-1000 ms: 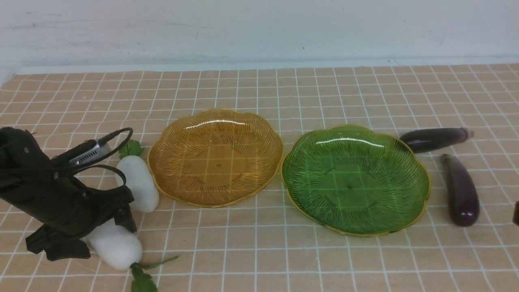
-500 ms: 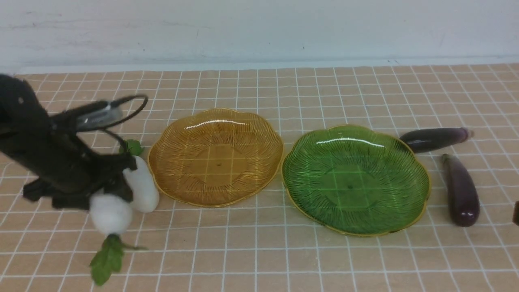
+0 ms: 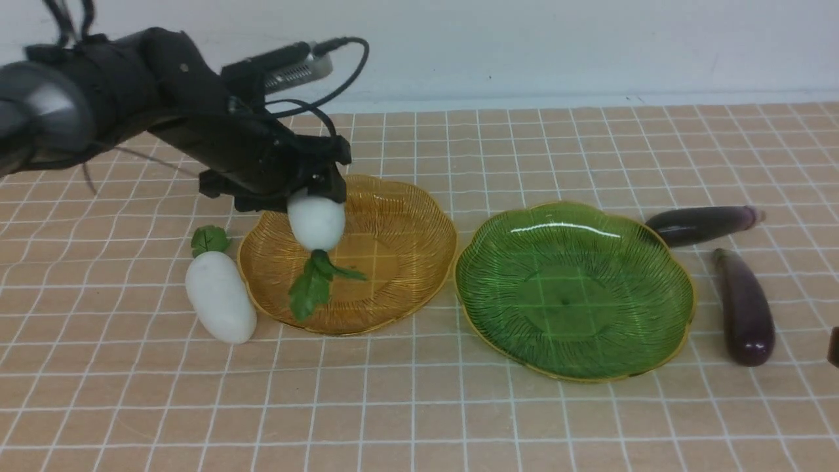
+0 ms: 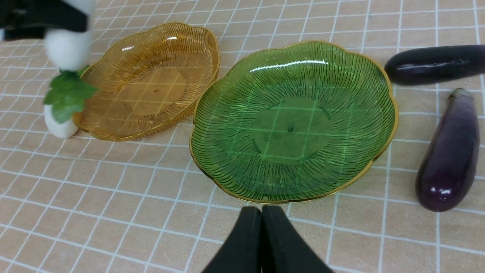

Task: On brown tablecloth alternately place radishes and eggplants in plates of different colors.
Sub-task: 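Pick up the white radish and place it in the left plate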

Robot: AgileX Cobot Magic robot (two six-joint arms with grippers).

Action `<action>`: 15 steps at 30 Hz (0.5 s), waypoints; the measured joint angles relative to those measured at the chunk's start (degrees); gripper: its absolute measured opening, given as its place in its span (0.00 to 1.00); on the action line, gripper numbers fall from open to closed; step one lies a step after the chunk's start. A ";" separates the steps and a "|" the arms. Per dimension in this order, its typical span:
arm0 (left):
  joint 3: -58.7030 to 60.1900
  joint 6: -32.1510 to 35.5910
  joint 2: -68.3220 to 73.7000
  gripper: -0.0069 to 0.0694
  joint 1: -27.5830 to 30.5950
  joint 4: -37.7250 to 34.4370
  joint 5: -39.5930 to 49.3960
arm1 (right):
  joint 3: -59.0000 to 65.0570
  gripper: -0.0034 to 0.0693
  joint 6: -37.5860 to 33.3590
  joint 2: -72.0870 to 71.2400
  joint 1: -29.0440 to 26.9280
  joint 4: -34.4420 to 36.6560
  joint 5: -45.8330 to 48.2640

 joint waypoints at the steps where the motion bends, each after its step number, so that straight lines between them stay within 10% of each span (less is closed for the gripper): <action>1: -0.85 -0.07 0.69 0.76 0.00 0.17 0.76 | 0.00 0.03 0.00 0.00 0.00 0.00 0.00; 10: -6.41 -1.41 1.36 0.89 1.65 2.74 7.02 | 0.00 0.03 0.00 0.00 0.00 0.00 0.00; 14: -9.33 -5.36 1.36 0.67 6.10 3.59 13.67 | 0.00 0.03 0.00 0.00 0.00 0.00 0.00; 15: -9.73 -6.51 1.36 0.43 9.56 4.81 16.69 | 0.00 0.03 0.00 0.00 0.00 0.00 0.00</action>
